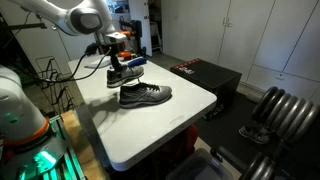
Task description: Remove the top shoe on the stacked shoes and put it on the left, pick up the shoe on the right and put it on top of the shoe on the left
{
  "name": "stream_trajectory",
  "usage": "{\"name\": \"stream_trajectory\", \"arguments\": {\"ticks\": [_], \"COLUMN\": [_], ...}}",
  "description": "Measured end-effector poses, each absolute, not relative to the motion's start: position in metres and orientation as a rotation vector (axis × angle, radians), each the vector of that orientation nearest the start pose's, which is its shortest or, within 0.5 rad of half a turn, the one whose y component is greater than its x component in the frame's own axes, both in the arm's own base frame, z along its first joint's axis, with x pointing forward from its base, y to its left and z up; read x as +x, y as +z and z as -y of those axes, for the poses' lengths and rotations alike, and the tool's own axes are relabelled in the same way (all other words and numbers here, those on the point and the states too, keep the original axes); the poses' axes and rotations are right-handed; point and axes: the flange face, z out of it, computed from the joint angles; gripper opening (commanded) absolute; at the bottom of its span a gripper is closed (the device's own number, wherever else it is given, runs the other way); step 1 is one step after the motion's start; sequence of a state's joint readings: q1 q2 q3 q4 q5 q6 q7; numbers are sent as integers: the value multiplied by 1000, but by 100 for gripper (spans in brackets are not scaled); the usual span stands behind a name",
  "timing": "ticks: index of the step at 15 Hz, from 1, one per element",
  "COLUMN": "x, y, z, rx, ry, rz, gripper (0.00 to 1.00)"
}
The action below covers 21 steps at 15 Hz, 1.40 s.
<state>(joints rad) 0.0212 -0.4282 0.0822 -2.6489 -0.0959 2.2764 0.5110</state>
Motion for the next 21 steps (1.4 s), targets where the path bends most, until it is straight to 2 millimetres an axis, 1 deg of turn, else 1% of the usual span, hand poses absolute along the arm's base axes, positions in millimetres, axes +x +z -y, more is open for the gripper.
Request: {"name": "stream_trajectory", "arguments": {"ticks": [1,2,5,7,8,11,15,18,21], "x": [390,389,389,388,386,378,365,361,368], "y": [381,378,378,377,375,374,381,380,370], "z": [-28,-24,-23,-15,-6,32,77,100,107], "rx": [-3167,-3162,-3163,-3162,-3161,-3178,-3188,-3156,-3120], "ry": [-138,-138,-140,-111,-78,-22,-51,-92,-147], "rz": [-589,-601,-605,-639,-672,-763,-871,-920,-921], "gripper": [100,100,100,100,100,100,100,100,100]}}
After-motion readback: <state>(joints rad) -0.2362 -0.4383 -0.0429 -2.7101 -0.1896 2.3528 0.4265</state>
